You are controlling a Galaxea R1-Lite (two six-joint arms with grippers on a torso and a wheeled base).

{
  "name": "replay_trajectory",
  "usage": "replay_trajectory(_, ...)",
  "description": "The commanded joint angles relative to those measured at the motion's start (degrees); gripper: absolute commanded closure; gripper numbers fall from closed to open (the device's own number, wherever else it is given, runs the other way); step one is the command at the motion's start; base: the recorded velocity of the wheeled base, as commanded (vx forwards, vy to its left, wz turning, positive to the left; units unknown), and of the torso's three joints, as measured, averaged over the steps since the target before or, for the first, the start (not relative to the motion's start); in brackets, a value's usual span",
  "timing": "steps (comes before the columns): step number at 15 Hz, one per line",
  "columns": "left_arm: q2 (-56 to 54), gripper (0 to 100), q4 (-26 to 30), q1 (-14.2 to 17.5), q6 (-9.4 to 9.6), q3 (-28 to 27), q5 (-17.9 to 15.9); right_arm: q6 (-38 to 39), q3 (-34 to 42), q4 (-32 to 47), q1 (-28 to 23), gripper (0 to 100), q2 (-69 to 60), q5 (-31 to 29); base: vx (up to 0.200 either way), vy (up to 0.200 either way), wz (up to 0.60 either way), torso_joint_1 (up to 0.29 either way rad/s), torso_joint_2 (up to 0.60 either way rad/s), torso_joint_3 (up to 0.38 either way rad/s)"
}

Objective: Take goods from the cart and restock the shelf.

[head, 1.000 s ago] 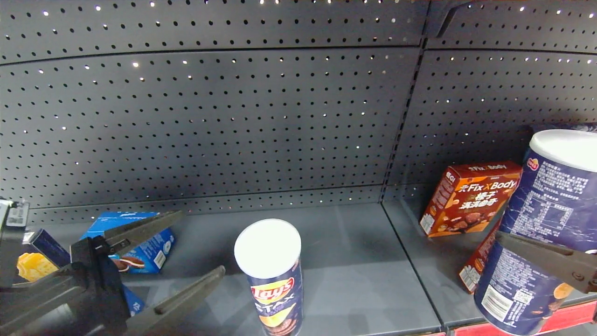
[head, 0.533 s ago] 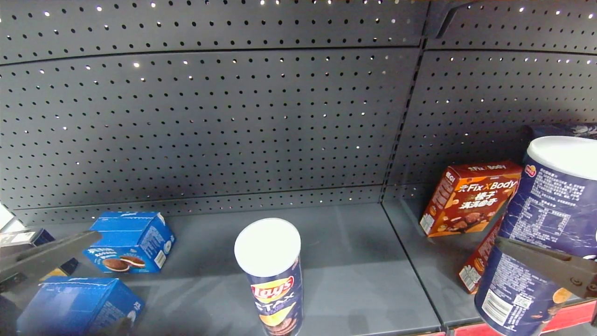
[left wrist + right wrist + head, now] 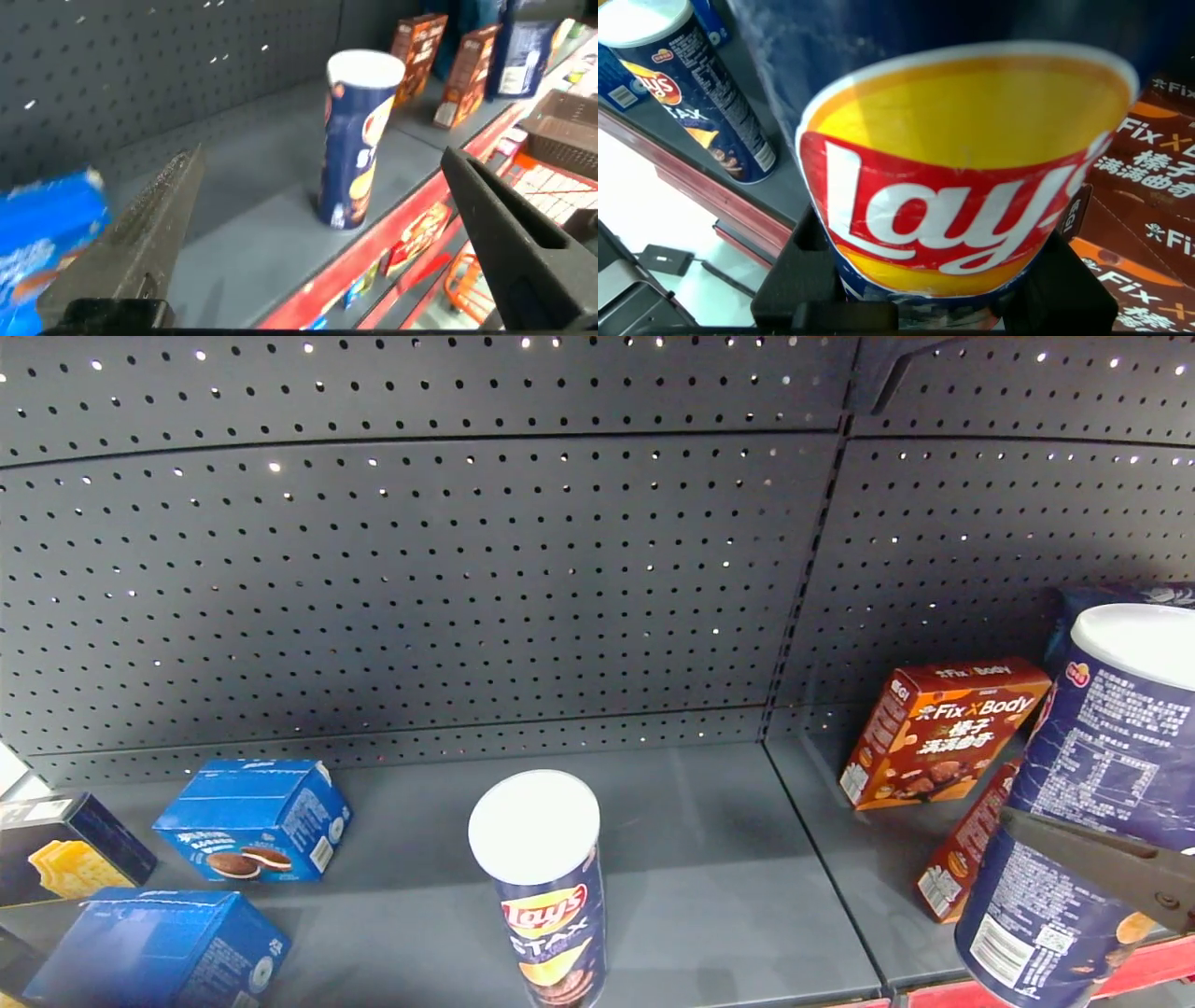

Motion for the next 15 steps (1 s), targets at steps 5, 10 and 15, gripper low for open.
replay_trajectory(5, -18.7, 0, 17.7, 2.1, 1.53, 0.4, 2.8, 0.0, -0.3, -0.1, 0.0, 100, 0.1, 0.2, 0.0, 0.0, 0.0, 0.0, 0.0, 0.0)
replay_trajectory(10, -21.3, 0, 23.7, 3.5, 1.62, 1.0, 5.9, -0.2, -0.8, -2.0, 0.5, 100, 0.5, 0.1, 0.0, 0.0, 0.0, 0.0, 0.0, 0.0)
replay_trajectory(15, -21.3, 0, 23.4, 3.5, 3.02, 7.6, 10.1, -0.2, -1.0, -2.1, 0.5, 100, 0.0, 0.2, 0.0, 0.0, 0.0, 0.0, 0.0, 0.0)
